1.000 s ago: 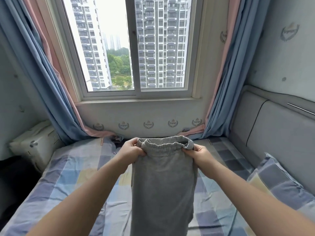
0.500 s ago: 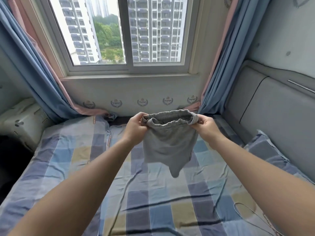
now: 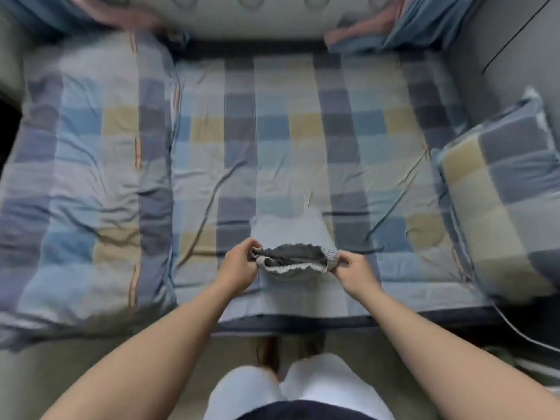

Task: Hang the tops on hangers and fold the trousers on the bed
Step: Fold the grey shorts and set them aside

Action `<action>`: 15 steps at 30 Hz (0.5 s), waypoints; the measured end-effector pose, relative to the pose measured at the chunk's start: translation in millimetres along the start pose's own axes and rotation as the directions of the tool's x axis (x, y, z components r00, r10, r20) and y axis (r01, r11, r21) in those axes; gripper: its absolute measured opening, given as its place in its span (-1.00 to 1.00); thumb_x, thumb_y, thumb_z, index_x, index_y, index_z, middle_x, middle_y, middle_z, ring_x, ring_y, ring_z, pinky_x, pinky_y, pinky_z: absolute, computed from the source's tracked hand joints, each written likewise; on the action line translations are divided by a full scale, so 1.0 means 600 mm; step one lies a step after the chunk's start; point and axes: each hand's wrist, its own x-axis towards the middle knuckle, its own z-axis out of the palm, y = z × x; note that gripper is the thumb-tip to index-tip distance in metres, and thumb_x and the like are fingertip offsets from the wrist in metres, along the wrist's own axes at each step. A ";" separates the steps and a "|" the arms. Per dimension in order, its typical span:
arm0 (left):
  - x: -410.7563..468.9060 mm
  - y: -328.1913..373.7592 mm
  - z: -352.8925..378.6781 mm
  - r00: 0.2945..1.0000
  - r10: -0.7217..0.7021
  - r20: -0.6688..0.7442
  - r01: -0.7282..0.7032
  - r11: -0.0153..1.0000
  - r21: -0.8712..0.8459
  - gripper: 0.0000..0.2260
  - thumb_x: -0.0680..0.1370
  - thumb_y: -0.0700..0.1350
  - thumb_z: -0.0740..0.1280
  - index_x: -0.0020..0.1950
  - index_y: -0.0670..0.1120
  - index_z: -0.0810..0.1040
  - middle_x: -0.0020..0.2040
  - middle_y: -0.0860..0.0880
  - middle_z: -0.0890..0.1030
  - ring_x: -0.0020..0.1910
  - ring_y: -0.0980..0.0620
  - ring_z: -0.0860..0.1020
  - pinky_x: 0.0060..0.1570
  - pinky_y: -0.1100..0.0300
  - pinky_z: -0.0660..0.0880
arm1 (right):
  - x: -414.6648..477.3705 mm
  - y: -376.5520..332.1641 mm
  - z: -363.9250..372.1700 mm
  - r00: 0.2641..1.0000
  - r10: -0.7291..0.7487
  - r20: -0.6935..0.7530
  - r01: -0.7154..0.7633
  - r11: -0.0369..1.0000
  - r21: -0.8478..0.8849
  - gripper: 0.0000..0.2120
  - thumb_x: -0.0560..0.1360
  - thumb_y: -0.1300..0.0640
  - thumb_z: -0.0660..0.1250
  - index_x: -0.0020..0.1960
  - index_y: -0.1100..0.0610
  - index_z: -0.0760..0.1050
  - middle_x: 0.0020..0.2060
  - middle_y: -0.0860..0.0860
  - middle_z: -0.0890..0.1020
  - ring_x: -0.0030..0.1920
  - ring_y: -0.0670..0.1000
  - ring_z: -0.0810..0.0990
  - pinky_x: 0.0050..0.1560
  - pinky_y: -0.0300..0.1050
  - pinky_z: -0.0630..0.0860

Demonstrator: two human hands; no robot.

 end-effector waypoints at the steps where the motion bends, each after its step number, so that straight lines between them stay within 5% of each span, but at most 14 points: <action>1: -0.011 -0.036 0.035 0.997 -0.063 0.037 0.062 0.998 0.014 -0.74 0.47 -0.37 0.31 -0.07 0.00 0.51 -0.16 -0.06 0.61 -0.09 -0.17 0.55 -0.09 0.02 0.47 | -0.006 0.042 0.024 0.998 0.054 0.040 -0.053 0.998 -0.023 -0.72 0.47 0.42 0.40 -0.14 0.04 0.65 -0.18 0.01 0.72 -0.06 0.00 0.61 -0.01 -0.12 0.52; 4: -0.058 -0.136 0.122 0.966 -0.218 0.141 0.216 0.976 0.032 -0.73 0.44 -0.39 0.31 -0.10 -0.01 0.50 -0.14 -0.09 0.62 -0.05 -0.20 0.58 -0.09 0.03 0.47 | -0.039 0.150 0.083 0.967 0.188 0.171 -0.173 0.980 -0.100 -0.71 0.47 0.36 0.43 -0.24 -0.02 0.62 -0.28 -0.13 0.68 -0.10 -0.07 0.60 -0.12 -0.32 0.46; 7: -0.105 -0.211 0.183 0.921 -0.326 0.213 0.324 0.945 0.043 -0.79 0.42 -0.36 0.38 -0.09 -0.06 0.57 -0.13 -0.10 0.66 -0.04 -0.18 0.61 -0.07 0.06 0.48 | -0.067 0.227 0.123 0.912 0.298 0.282 -0.267 0.953 -0.143 -0.91 0.48 0.24 0.47 -0.17 0.09 0.67 -0.23 -0.07 0.71 -0.10 -0.09 0.59 -0.08 -0.15 0.49; 11: -0.107 -0.259 0.223 0.898 -0.374 0.231 0.379 0.925 0.025 -0.81 0.44 -0.34 0.38 -0.08 -0.06 0.57 -0.14 -0.06 0.67 -0.08 -0.13 0.60 -0.08 0.06 0.49 | -0.051 0.266 0.145 0.880 0.356 0.313 -0.313 0.932 -0.180 -0.92 0.49 0.19 0.45 -0.16 0.20 0.63 -0.26 0.07 0.63 -0.15 -0.06 0.48 -0.14 -0.12 0.36; 15: -0.030 -0.278 0.233 0.919 -0.347 0.188 0.358 0.933 -0.028 -0.76 0.48 -0.31 0.38 -0.04 0.04 0.55 -0.17 0.03 0.62 -0.19 0.00 0.53 -0.21 0.15 0.44 | 0.040 0.261 0.152 0.906 0.329 0.265 -0.282 0.938 -0.203 -0.67 0.49 0.20 0.41 -0.39 0.04 0.39 -0.48 -0.13 0.42 -0.34 -0.08 0.37 -0.31 -0.13 0.26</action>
